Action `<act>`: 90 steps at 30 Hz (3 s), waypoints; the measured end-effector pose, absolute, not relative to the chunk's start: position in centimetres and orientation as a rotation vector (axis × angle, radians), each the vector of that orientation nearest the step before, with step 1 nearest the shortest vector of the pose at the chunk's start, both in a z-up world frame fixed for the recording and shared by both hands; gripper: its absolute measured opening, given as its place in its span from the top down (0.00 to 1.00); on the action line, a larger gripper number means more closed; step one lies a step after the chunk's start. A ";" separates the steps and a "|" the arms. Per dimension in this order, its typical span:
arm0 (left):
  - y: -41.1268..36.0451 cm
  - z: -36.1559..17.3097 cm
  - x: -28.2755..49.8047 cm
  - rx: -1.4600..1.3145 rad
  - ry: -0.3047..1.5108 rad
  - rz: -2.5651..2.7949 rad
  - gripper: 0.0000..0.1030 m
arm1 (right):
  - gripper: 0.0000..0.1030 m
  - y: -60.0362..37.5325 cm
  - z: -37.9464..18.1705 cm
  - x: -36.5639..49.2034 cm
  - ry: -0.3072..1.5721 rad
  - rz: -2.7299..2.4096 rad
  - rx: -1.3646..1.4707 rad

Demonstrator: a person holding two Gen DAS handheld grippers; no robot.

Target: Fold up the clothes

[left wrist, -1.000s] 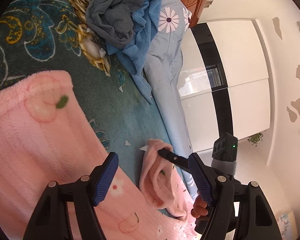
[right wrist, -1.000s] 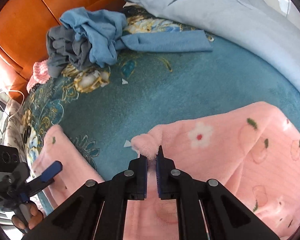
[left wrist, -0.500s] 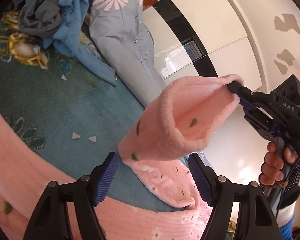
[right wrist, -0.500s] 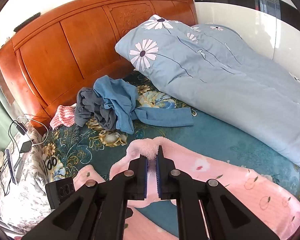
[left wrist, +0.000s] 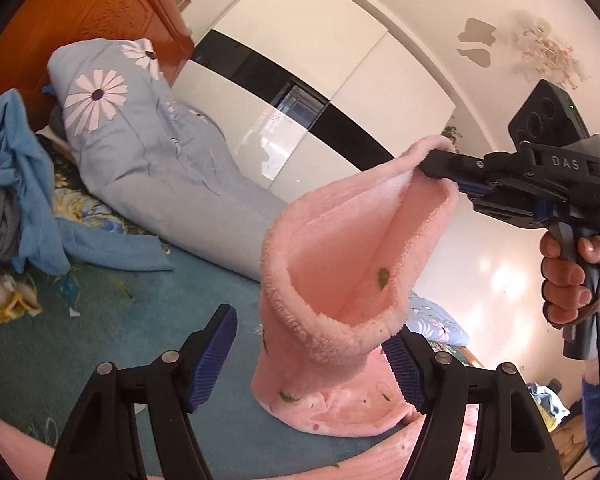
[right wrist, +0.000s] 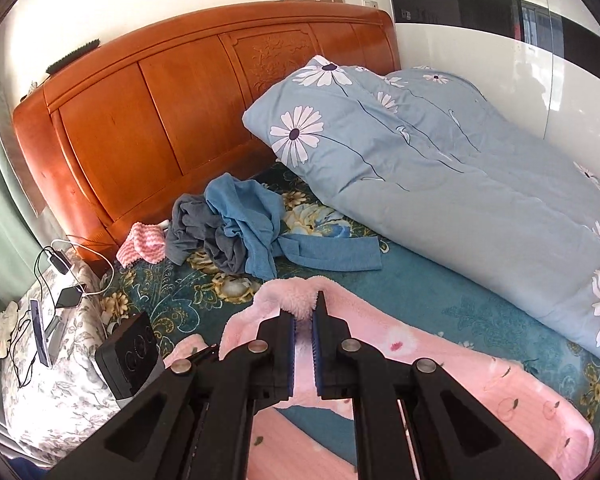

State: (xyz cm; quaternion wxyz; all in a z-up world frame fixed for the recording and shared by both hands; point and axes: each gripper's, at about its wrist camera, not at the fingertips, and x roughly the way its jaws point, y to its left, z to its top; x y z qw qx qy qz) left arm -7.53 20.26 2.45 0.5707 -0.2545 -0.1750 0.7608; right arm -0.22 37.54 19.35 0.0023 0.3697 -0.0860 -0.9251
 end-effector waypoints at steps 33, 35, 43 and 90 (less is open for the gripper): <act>16.3 -9.8 -24.8 -1.429 -0.225 2.054 0.85 | 0.92 34.5 -5.8 -28.1 -0.555 -2.764 1.654; 16.3 -9.1 -24.2 -1.407 -0.201 2.055 0.78 | 0.89 34.5 -5.4 -27.7 -0.569 -2.737 1.609; 12.0 -4.0 -20.4 -1.328 -0.206 2.153 0.48 | 0.45 34.3 1.1 -21.1 -0.366 -2.721 1.482; 29.0 -5.3 12.2 -1.211 -0.081 1.847 0.35 | 0.79 71.3 3.1 41.3 -1.420 -3.332 1.131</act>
